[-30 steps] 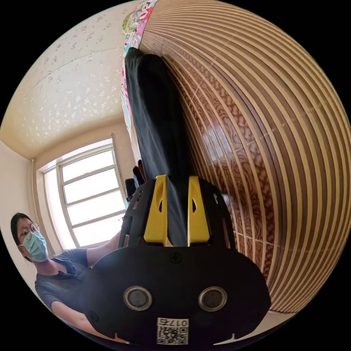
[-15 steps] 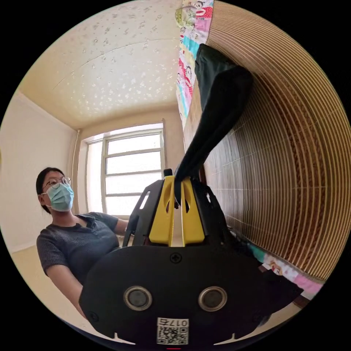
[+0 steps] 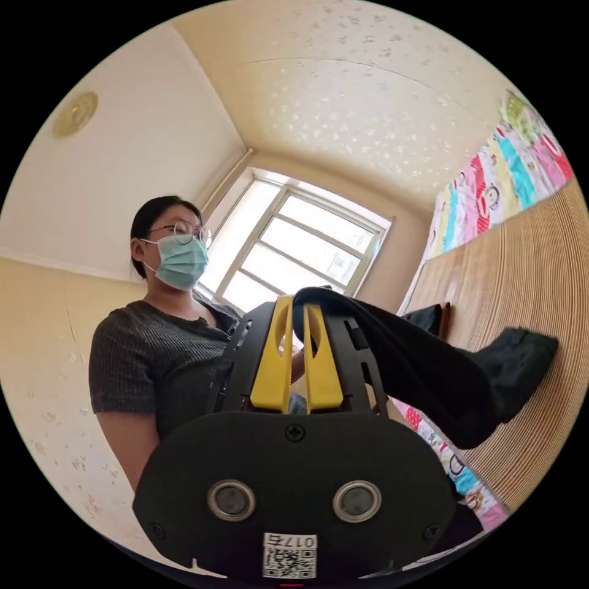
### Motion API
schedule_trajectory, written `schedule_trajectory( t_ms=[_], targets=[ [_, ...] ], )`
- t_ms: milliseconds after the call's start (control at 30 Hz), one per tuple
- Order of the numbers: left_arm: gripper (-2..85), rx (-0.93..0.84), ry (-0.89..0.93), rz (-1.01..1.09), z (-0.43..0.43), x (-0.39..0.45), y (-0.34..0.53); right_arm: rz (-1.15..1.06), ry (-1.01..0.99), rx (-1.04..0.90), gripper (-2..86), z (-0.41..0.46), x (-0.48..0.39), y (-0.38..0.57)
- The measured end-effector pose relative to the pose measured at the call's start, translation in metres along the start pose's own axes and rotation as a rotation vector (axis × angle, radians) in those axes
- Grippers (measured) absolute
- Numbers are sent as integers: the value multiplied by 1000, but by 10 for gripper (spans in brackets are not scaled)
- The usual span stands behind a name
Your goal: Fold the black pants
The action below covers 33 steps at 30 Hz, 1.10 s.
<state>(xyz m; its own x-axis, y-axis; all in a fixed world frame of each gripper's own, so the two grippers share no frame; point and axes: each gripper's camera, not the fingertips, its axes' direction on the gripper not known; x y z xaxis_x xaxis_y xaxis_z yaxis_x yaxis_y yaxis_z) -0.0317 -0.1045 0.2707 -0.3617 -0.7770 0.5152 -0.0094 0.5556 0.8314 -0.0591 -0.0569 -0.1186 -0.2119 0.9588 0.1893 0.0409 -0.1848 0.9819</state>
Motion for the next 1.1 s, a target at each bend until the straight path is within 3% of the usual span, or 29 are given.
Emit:
schedule_trajectory(
  t_ms=[233, 367, 500, 633, 833, 967, 1100],
  targets=[
    [5, 80, 27, 301, 8, 116, -50, -310, 40, -58, 10, 36, -131, -66],
    [5, 134, -55, 279, 6, 121, -77, -351, 107, -63, 10, 47, -150, -95],
    [6, 178, -270, 69, 7, 55, -99, -166, 273, -11, 10, 45, -100, -125],
    [10, 97, -508, -121, 19, -51, -117, 94, 530, -24, 11, 47, -1, -160],
    [33, -31, -675, -277, 21, -185, -110, 205, 759, -72, 12, 68, 86, -182],
    [40, -136, -688, -354, 28, -236, -56, 266, 815, -89, 18, 77, 130, -136],
    [54, -184, -607, -513, 25, -282, 58, 345, 764, -64, 30, 68, 165, -47]
  ],
)
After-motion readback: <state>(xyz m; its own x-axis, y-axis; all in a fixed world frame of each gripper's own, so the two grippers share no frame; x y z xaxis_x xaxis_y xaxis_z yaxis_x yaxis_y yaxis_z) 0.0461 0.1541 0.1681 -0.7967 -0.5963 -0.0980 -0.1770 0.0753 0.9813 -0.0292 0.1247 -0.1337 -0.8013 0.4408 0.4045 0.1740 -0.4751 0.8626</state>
